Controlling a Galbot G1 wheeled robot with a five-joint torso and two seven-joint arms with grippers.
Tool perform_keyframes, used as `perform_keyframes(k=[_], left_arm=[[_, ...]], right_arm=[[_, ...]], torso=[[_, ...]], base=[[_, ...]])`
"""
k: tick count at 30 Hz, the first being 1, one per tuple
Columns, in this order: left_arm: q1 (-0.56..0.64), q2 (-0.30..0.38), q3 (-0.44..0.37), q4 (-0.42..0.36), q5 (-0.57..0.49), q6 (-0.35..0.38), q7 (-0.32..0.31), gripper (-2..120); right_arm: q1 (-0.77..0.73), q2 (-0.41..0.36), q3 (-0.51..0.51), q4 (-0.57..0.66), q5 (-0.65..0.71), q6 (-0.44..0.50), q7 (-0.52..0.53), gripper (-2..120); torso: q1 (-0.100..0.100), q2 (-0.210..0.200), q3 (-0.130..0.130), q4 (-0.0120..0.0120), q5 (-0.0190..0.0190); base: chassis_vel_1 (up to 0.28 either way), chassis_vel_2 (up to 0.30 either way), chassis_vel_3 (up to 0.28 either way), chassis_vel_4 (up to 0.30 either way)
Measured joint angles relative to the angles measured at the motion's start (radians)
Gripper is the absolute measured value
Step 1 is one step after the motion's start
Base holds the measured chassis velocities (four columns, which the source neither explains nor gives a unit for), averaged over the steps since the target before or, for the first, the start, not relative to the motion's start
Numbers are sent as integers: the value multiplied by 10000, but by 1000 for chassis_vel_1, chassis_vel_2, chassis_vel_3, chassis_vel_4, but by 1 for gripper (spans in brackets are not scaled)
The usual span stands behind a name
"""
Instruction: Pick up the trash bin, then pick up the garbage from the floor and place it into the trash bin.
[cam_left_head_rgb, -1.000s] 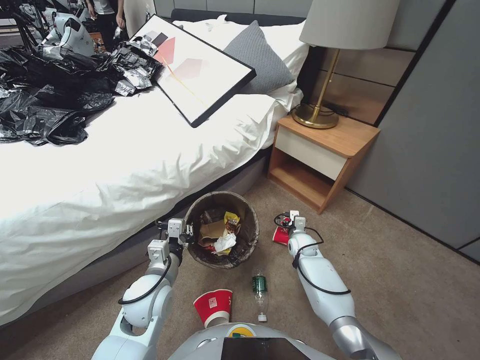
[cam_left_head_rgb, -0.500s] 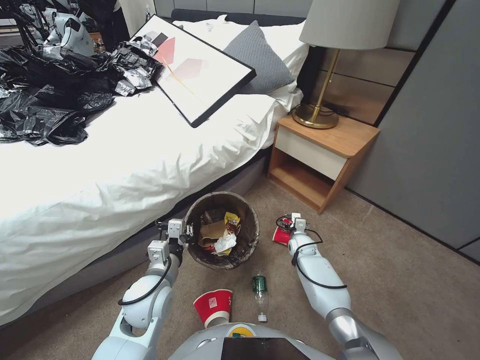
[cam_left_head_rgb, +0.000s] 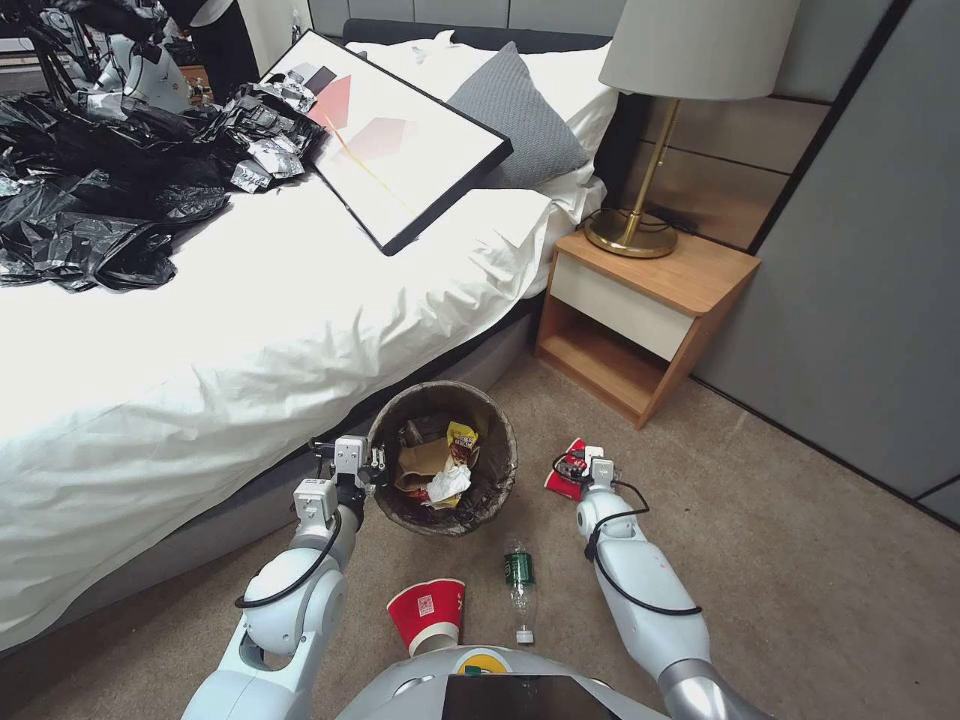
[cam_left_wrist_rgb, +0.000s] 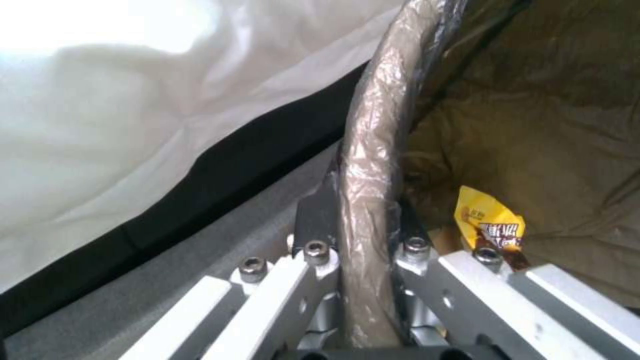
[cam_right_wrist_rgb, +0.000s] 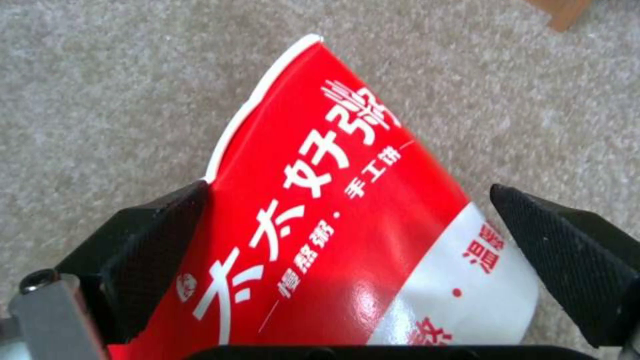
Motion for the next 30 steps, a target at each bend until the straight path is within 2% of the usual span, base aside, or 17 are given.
perform_keyframes(k=[6, 8, 14, 20, 30], left_arm=[[-4, 26, -42, 6, -8, -9, 0, 3], [-27, 40, -48, 21, -15, -18, -6, 3], [-22, 29, -23, -18, -14, -30, -14, 3], [-91, 10, 0, 14, -27, -31, -22, 3], [-139, 34, -9, 49, -64, -31, -25, 3]], right_arm=[[-416, 9, 11, 501, 14, -127, 100, 100], [-701, 38, 31, 783, 105, -207, 92, 92], [-787, 131, 187, 428, 135, -23, -112, 68], [-784, 208, 202, 226, 57, 225, -140, 56], [-782, 178, 165, 201, 47, 487, -155, 36]], torso=[[0, 1, 0, 0, 0], [0, 1, -1, -1, -1], [0, 1, -1, -2, -3], [0, 2, -1, -6, -5], [0, 0, 1, 2, 5]], base=[[0, 0, 0, 0], [0, 0, 0, 0], [0, 0, 0, 0], [0, 0, 0, 0], [0, 0, 0, 0]])
